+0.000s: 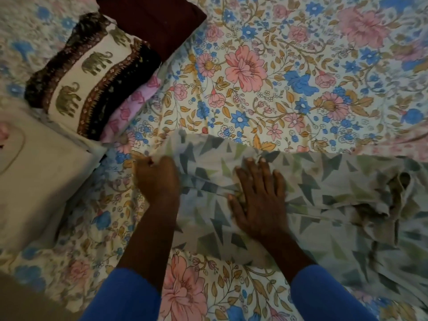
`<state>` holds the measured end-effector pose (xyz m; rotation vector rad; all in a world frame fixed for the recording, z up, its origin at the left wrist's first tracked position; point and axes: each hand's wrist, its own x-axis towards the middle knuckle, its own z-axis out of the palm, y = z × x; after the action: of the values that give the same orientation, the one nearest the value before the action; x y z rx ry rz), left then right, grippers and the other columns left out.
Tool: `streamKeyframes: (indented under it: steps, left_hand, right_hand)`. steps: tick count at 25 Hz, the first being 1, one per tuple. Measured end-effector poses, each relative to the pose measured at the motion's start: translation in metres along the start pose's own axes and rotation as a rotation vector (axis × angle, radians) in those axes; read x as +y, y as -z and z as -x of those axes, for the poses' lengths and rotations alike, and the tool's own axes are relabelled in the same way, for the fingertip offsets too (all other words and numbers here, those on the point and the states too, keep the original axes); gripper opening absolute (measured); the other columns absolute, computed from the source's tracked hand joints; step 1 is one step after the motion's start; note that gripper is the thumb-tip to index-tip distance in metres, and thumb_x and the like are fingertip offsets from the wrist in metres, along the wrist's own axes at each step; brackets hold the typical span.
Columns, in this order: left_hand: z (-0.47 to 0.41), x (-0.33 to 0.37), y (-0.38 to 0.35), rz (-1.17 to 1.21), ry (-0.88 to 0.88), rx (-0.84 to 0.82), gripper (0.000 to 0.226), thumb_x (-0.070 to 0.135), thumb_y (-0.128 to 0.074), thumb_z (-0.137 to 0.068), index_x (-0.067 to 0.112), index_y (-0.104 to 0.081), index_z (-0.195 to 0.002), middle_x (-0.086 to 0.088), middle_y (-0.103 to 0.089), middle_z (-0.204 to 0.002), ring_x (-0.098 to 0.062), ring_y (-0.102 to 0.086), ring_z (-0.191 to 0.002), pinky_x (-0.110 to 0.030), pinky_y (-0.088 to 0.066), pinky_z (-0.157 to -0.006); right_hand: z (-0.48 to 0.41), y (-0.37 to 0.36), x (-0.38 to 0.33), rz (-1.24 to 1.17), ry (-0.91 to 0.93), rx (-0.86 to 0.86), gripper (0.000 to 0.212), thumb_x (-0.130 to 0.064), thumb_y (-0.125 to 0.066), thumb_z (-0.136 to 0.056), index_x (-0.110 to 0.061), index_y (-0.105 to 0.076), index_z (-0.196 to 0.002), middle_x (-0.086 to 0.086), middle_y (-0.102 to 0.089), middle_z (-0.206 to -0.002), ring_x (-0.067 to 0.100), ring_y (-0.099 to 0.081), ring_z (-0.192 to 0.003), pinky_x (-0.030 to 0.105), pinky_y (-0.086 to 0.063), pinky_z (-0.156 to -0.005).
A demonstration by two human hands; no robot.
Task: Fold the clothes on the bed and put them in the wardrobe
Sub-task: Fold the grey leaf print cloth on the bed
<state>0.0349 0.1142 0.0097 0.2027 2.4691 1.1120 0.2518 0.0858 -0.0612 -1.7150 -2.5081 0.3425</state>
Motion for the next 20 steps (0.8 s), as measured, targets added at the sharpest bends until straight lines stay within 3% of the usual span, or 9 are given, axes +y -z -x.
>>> streamKeyframes:
  steps: [2, 4, 7, 10, 12, 14, 15, 17, 20]
  left_hand:
    - [0.003, -0.018, 0.024, -0.149, 0.01, 0.053, 0.022, 0.02, -0.06, -0.089, 0.019, -0.061, -0.112, 0.004, -0.058, -0.1, -0.019, -0.055, -0.092, -0.03, -0.036, -0.078]
    - [-0.006, -0.018, 0.028, -0.17, -0.165, 0.095, 0.026, 0.02, -0.06, -0.091, 0.02, -0.058, -0.117, 0.004, -0.057, -0.108, -0.016, -0.055, -0.099, -0.031, -0.037, -0.083]
    - [-0.037, 0.001, 0.002, -0.244, -0.401, -0.216, 0.045, 0.04, -0.06, -0.093, 0.021, -0.056, -0.134, -0.001, -0.061, -0.126, -0.017, -0.058, -0.11, -0.037, -0.049, -0.091]
    - [-0.067, 0.022, -0.026, -0.545, -0.508, -0.441, 0.05, 0.062, -0.059, -0.081, 0.025, -0.071, -0.112, -0.01, -0.068, -0.111, -0.03, -0.066, -0.102, -0.048, -0.057, -0.088]
    - [-0.089, 0.031, -0.037, -0.558, -0.449, -0.475, 0.036, 0.048, -0.065, -0.088, 0.014, -0.072, -0.097, -0.013, -0.072, -0.097, -0.033, -0.07, -0.091, -0.043, -0.061, -0.081]
    - [-0.108, 0.036, -0.041, -0.463, -0.31, -0.456, 0.026, 0.026, -0.057, -0.1, 0.006, -0.066, -0.114, -0.014, -0.07, -0.11, -0.032, -0.068, -0.098, -0.03, -0.06, -0.073]
    - [-0.114, 0.036, -0.039, -0.328, -0.218, -0.419, 0.032, 0.023, -0.053, -0.101, 0.005, -0.062, -0.126, -0.011, -0.067, -0.117, -0.03, -0.065, -0.099, -0.022, -0.056, -0.066]
    - [-0.111, 0.037, -0.033, -0.085, -0.044, -0.402, 0.044, 0.024, -0.057, -0.095, 0.005, -0.058, -0.135, -0.007, -0.064, -0.118, -0.024, -0.06, -0.096, -0.025, -0.052, -0.064]
    - [-0.104, 0.036, -0.024, -0.093, -0.001, -0.565, 0.061, 0.015, -0.068, -0.082, 0.008, -0.05, -0.14, -0.012, -0.061, -0.122, -0.025, -0.064, -0.096, -0.03, -0.055, -0.058]
  right_hand:
    - [0.0, -0.001, 0.0, -0.005, 0.01, 0.045, 0.069, -0.057, -0.043, -0.1, -0.02, -0.041, -0.157, 0.009, -0.021, -0.17, 0.033, -0.011, -0.158, 0.06, -0.015, -0.123]
    - [0.0, -0.001, 0.001, -0.009, 0.019, 0.082, 0.068, -0.056, -0.045, -0.098, -0.019, -0.045, -0.155, 0.009, -0.025, -0.169, 0.034, -0.014, -0.158, 0.06, -0.015, -0.123]
    - [-0.001, -0.002, 0.0, 0.016, 0.05, 0.077, 0.071, -0.058, -0.047, -0.096, -0.024, -0.039, -0.159, 0.008, -0.014, -0.172, 0.035, -0.006, -0.159, 0.061, -0.01, -0.124]
    - [-0.002, -0.003, -0.001, 0.045, 0.05, 0.045, 0.076, -0.061, -0.044, -0.096, -0.028, -0.028, -0.163, 0.007, -0.002, -0.174, 0.035, 0.002, -0.159, 0.062, -0.006, -0.124]
    - [-0.001, -0.003, -0.002, 0.042, 0.041, 0.045, 0.078, -0.061, -0.042, -0.097, -0.027, -0.023, -0.164, 0.007, -0.001, -0.174, 0.034, 0.003, -0.159, 0.062, -0.007, -0.124]
    - [-0.001, -0.004, -0.002, 0.045, 0.041, 0.047, 0.079, -0.061, -0.042, -0.097, -0.026, -0.02, -0.165, 0.008, -0.004, -0.173, 0.034, 0.001, -0.159, 0.062, -0.01, -0.124]
    - [-0.001, -0.005, -0.002, 0.052, 0.042, 0.049, 0.079, -0.062, -0.041, -0.097, -0.026, -0.019, -0.165, 0.008, -0.005, -0.173, 0.033, 0.001, -0.159, 0.062, -0.01, -0.123]
    - [-0.001, -0.006, -0.001, 0.062, 0.04, 0.052, 0.08, -0.062, -0.04, -0.098, -0.026, -0.019, -0.165, 0.008, -0.006, -0.173, 0.033, 0.001, -0.159, 0.062, -0.01, -0.124]
    - [-0.002, -0.007, -0.001, 0.058, 0.034, 0.064, 0.079, -0.062, -0.04, -0.098, -0.026, -0.019, -0.165, 0.007, -0.008, -0.173, 0.032, -0.001, -0.159, 0.061, -0.008, -0.124]
